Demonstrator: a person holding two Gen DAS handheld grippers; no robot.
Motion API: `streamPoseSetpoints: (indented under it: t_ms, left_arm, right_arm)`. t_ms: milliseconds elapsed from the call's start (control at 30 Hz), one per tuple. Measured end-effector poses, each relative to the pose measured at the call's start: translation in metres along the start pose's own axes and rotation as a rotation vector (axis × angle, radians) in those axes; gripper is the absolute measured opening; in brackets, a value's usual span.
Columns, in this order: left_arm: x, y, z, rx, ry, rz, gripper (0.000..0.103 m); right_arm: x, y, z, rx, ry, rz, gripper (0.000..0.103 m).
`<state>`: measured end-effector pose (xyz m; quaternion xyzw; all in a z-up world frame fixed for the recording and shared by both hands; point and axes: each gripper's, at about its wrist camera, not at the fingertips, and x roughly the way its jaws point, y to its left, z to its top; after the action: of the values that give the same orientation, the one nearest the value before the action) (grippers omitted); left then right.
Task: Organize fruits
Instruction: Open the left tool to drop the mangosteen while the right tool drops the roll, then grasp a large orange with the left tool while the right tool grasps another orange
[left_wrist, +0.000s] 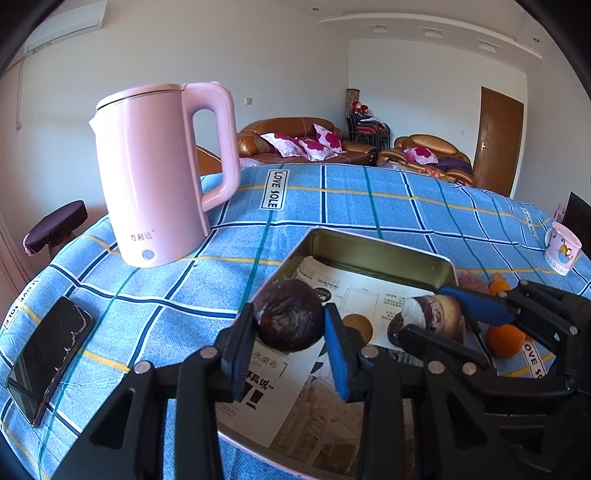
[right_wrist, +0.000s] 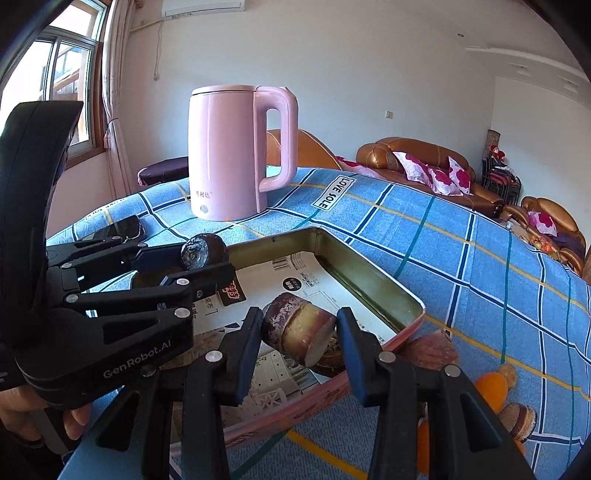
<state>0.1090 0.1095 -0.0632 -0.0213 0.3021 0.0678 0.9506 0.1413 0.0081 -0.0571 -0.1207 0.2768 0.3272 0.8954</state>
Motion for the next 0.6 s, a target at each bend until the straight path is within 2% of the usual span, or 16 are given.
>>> streamPoseSetpoints:
  t_ms: [167, 233, 300, 367, 500, 600]
  left_arm:
    - [-0.006, 0.0, 0.0, -0.005, -0.023, 0.024, 0.039]
    - [-0.01, 0.001, -0.001, -0.011, -0.046, 0.047, 0.048]
    - [-0.018, 0.003, -0.002, -0.024, -0.087, 0.069, 0.073]
    - [-0.03, 0.002, -0.005, -0.03, -0.138, 0.066, 0.082]
    - [-0.042, -0.007, -0.008, -0.033, -0.163, 0.036, 0.084]
    - [-0.049, -0.021, -0.006, -0.025, -0.176, -0.005, 0.084]
  right_arm:
    - [0.004, -0.004, 0.0, 0.018, 0.017, -0.003, 0.05]
    - [0.003, -0.007, 0.0, 0.031, 0.014, -0.012, 0.057]
    - [-0.002, -0.009, -0.001, 0.044, -0.01, -0.02, 0.058]
    - [-0.013, -0.011, -0.003, 0.05, -0.047, -0.035, 0.059]
    - [-0.041, -0.018, -0.016, 0.001, -0.079, -0.113, 0.06]
    - [-0.069, -0.038, -0.028, 0.022, -0.095, -0.166, 0.06]
